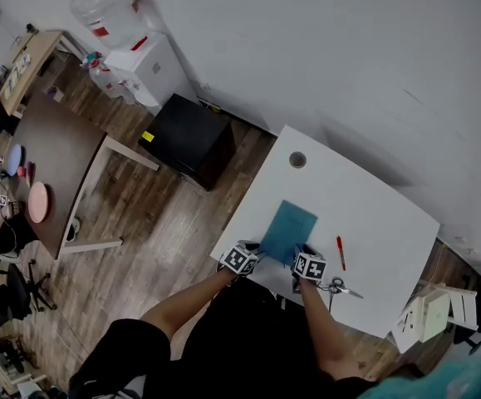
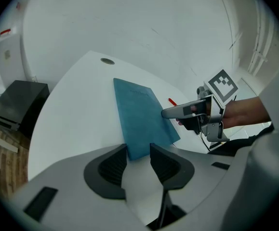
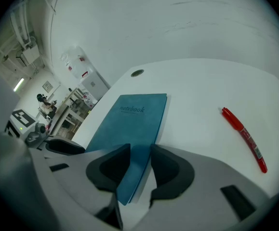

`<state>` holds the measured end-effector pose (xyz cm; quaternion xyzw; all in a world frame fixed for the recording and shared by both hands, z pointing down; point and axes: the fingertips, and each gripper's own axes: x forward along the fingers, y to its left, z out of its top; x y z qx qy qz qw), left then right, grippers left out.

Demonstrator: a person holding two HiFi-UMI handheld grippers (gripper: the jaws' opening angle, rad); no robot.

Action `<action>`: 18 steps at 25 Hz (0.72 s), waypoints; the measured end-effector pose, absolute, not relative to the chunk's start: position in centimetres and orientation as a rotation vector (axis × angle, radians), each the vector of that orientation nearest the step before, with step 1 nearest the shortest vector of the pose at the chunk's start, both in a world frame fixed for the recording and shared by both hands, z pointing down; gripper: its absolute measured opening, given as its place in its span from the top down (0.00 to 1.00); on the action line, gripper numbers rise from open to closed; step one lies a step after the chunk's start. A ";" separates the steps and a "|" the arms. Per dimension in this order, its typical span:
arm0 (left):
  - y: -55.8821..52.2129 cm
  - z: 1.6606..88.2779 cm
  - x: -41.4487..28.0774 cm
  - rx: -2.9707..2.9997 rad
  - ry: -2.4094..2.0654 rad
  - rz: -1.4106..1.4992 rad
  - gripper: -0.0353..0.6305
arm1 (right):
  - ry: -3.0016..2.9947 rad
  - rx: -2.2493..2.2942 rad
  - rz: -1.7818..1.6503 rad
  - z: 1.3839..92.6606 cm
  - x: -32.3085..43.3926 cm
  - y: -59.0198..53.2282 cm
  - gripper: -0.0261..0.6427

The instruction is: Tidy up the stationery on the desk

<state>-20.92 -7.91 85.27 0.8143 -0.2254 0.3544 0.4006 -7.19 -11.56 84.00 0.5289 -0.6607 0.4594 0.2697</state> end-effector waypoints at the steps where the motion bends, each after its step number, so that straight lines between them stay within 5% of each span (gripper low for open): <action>1: -7.8 85.3 -20.9 2.062 -0.567 0.899 0.73 | -1.790 1.410 1.252 84.0 -7.0 -11.5 0.75; 18: -8.5 81.4 -14.9 2.074 -0.684 0.747 0.74 | -1.738 1.339 0.872 82.4 8.8 -9.5 0.81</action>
